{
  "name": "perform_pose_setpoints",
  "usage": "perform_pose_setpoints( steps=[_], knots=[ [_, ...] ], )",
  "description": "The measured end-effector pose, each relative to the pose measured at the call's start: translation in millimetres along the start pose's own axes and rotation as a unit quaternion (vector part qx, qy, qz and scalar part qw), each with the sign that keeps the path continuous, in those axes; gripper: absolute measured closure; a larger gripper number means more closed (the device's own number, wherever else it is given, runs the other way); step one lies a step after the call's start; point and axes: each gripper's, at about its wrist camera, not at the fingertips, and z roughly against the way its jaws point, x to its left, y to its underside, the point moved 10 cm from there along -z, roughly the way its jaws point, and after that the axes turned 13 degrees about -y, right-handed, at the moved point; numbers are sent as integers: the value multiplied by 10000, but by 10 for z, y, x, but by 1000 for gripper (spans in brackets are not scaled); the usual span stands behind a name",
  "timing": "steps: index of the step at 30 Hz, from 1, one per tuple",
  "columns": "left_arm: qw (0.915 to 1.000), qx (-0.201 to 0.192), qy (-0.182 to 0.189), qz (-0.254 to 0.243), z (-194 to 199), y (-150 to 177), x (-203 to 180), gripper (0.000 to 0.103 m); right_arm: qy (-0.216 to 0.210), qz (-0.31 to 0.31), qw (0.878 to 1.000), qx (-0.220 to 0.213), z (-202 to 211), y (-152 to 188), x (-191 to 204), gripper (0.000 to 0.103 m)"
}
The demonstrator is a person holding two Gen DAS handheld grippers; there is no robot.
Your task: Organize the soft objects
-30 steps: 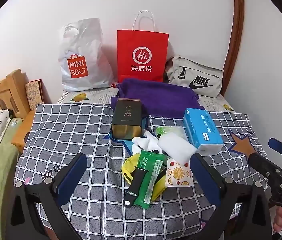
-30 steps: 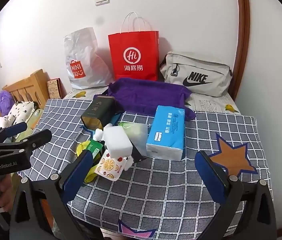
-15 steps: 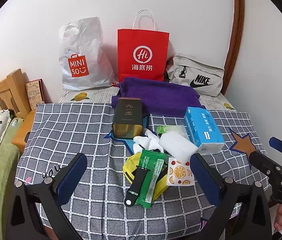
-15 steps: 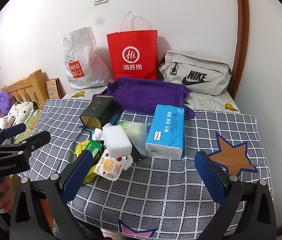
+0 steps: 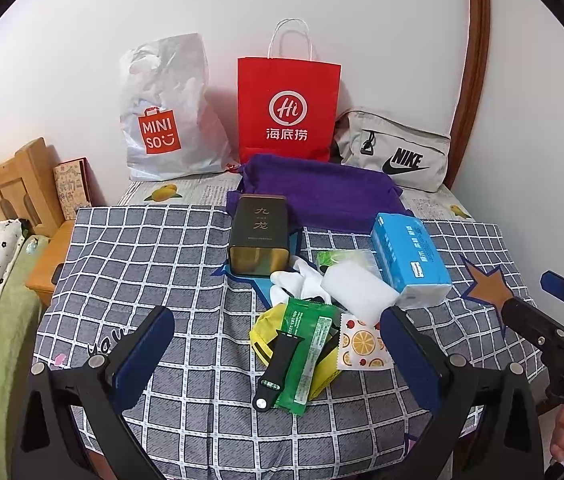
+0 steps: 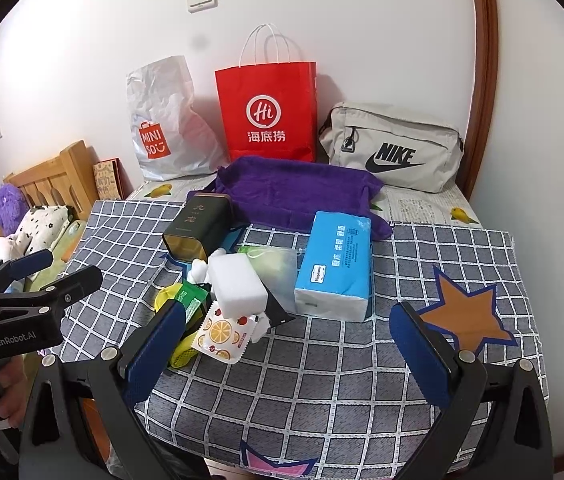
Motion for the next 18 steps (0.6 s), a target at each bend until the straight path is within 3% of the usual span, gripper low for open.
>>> perform_pose_setpoints(
  steps=[18],
  knots=[
    [10000,-14,-35,-7,2,7,12,0,6,47,10000,-27,30,-7,34,2]
  ],
)
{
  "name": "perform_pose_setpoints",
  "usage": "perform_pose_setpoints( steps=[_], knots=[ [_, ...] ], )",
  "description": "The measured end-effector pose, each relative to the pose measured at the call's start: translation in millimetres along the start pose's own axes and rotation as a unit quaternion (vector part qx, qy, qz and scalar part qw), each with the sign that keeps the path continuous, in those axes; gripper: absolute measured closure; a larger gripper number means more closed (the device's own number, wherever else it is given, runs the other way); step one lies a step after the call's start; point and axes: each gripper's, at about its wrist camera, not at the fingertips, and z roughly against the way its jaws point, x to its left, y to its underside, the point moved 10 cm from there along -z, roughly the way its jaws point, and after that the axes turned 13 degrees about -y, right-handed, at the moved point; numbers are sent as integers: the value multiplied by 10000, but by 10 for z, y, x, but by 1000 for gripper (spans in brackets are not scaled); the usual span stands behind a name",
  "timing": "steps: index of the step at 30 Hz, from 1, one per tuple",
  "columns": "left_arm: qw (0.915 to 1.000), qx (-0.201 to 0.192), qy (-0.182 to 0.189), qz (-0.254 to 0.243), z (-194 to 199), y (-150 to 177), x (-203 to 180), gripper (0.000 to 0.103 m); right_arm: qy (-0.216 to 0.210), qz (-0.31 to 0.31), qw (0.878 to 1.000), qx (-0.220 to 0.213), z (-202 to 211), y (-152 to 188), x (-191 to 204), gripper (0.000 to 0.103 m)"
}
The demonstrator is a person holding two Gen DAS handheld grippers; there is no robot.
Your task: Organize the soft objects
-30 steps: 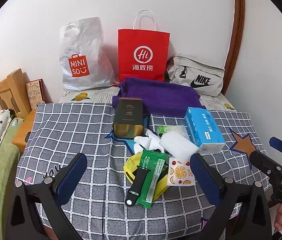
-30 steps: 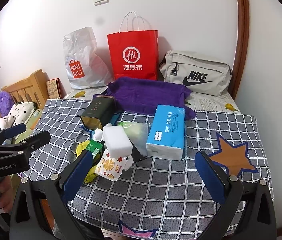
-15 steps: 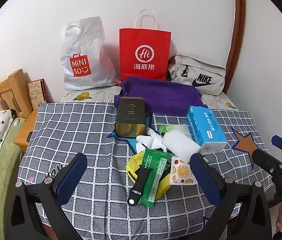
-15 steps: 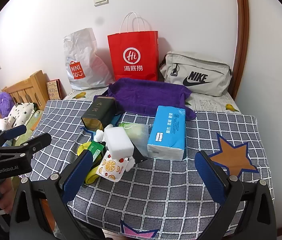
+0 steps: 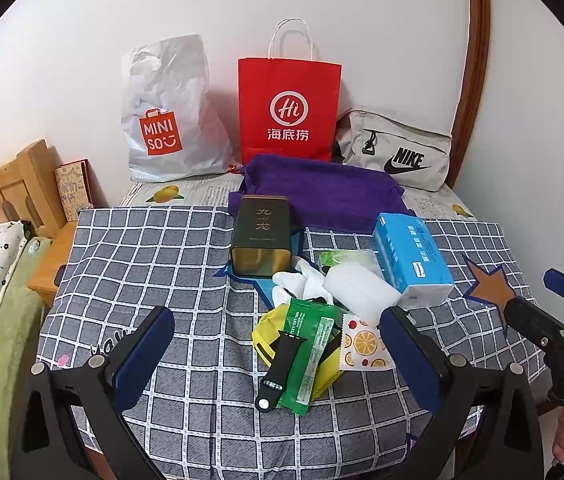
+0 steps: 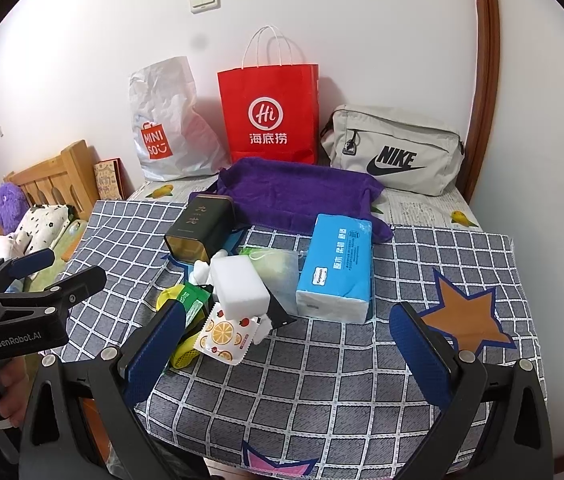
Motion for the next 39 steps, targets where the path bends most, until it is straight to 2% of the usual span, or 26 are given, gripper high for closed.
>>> perform_pose_setpoints(
  steps=[23,32,39],
  knots=[
    [10000,-27,-6,67,-5,-24,43,0,-34,18,10000,-48,16,-51,50,2],
    [9996,-136,251,21,-57,-63,31,0,70,62,9999,-106,3,-71,-3,2],
    [9992,189,325,-132,-357,162,40,0,79,-71,9999,51,-138,-19,-109,2]
  ],
)
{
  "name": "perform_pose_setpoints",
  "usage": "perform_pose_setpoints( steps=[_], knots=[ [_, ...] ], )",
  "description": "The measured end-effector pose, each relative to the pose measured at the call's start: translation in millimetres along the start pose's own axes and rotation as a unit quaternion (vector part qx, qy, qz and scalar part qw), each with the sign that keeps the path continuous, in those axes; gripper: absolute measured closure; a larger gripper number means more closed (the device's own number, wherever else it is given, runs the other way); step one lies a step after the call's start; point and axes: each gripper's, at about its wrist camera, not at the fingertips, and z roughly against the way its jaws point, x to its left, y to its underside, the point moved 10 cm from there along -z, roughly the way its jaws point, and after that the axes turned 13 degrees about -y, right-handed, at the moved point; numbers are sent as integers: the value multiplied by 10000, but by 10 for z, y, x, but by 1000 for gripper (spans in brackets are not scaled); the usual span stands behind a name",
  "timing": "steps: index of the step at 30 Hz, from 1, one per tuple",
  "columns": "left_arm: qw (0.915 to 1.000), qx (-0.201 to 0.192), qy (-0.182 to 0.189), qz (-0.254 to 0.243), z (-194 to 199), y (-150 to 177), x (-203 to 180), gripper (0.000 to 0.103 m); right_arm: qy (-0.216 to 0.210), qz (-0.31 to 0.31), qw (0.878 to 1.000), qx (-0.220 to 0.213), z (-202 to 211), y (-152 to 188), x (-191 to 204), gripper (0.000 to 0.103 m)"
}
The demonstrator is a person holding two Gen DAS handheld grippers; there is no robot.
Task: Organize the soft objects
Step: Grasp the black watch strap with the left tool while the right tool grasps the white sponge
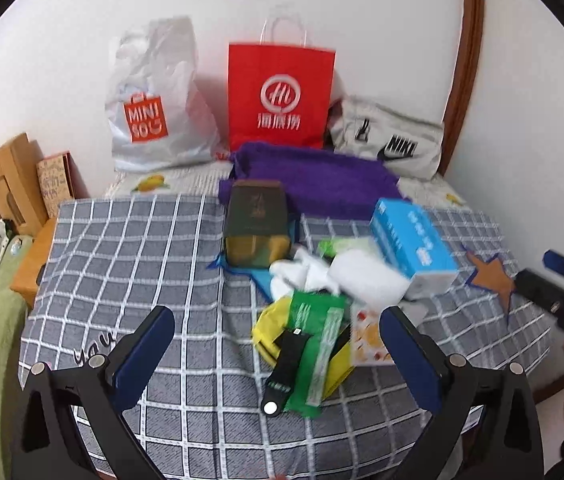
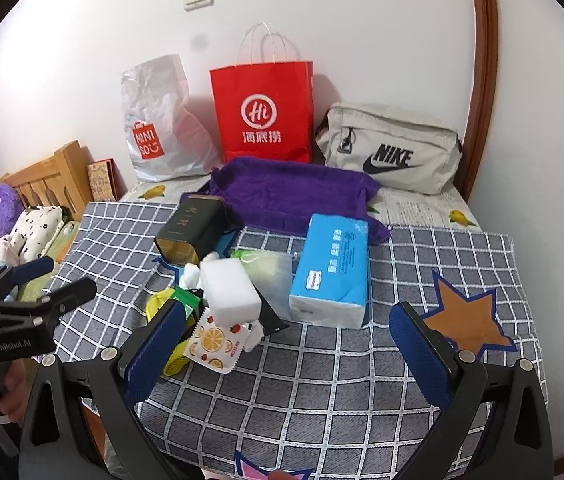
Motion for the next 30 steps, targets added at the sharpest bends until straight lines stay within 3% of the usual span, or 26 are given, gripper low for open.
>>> perform_pose_setpoints(
  steps=[8,12,20,30],
  knots=[
    [9980,579,204,-143,-577,471,-3,11,-27,-3,9997,229,-261,148,-73,2],
    [9961,763,424,-150,-790,641,-31,23,1,3,9990,442,-431,241,-103,2],
    [9940,470,876,-457,-987,738,-205,28,57,-58,9964,840,-781,409,-154,2],
    [9911,353,1243,-315,-1013,790,-192,28,101,-20,9926,1212,-1095,534,-146,2]
  ],
)
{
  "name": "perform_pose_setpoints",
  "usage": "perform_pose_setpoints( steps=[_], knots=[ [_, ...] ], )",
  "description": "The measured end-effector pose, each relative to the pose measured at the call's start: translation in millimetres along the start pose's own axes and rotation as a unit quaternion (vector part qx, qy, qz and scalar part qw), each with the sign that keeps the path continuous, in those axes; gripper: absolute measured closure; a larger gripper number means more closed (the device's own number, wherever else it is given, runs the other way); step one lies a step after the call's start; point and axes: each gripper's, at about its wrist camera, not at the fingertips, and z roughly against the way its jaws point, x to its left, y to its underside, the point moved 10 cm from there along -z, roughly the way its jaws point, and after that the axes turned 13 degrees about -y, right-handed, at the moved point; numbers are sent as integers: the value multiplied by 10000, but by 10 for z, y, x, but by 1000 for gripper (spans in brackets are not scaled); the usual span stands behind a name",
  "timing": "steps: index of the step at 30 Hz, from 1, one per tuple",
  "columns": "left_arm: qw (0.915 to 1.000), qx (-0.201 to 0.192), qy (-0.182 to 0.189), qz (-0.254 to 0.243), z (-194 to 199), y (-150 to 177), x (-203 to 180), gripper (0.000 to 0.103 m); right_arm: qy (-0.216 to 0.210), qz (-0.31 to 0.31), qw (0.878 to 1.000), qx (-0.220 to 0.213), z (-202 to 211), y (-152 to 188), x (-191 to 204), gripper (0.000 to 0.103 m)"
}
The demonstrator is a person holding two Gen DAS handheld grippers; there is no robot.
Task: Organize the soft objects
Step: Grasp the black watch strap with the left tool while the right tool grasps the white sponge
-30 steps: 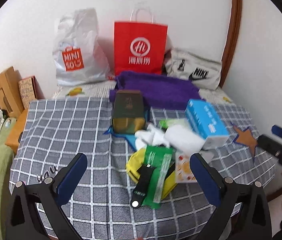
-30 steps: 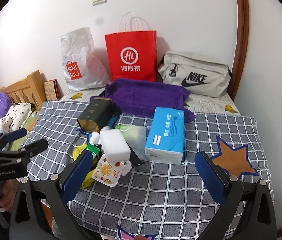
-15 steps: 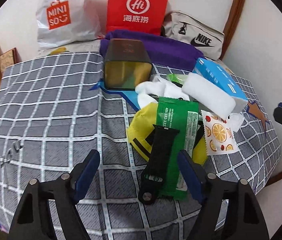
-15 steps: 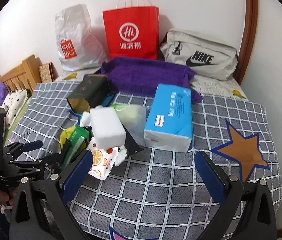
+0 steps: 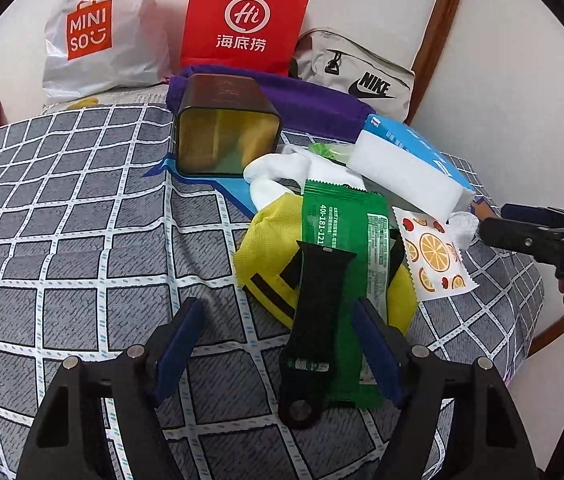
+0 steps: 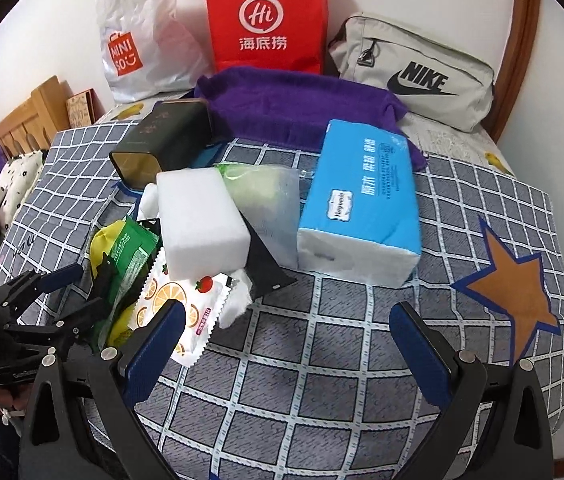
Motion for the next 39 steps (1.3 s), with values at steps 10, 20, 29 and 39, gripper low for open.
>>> perform_pose_setpoints(
  steps=[10,20,29,39],
  knots=[
    [9986,19,487,-206,79,24,-102,71,56,143,9998,148,-100,16,48,2],
    [9985,96,216,-499,107,79,-113,71,3,96,9998,199,-112,70,-28,2],
    [9971,15,140,-743,124,90,-229,71,-126,28,9996,257,-180,99,-24,2],
    [9986,46,337,-398,154,42,-124,83,-208,31,9994,290,-167,181,-34,2]
  ],
)
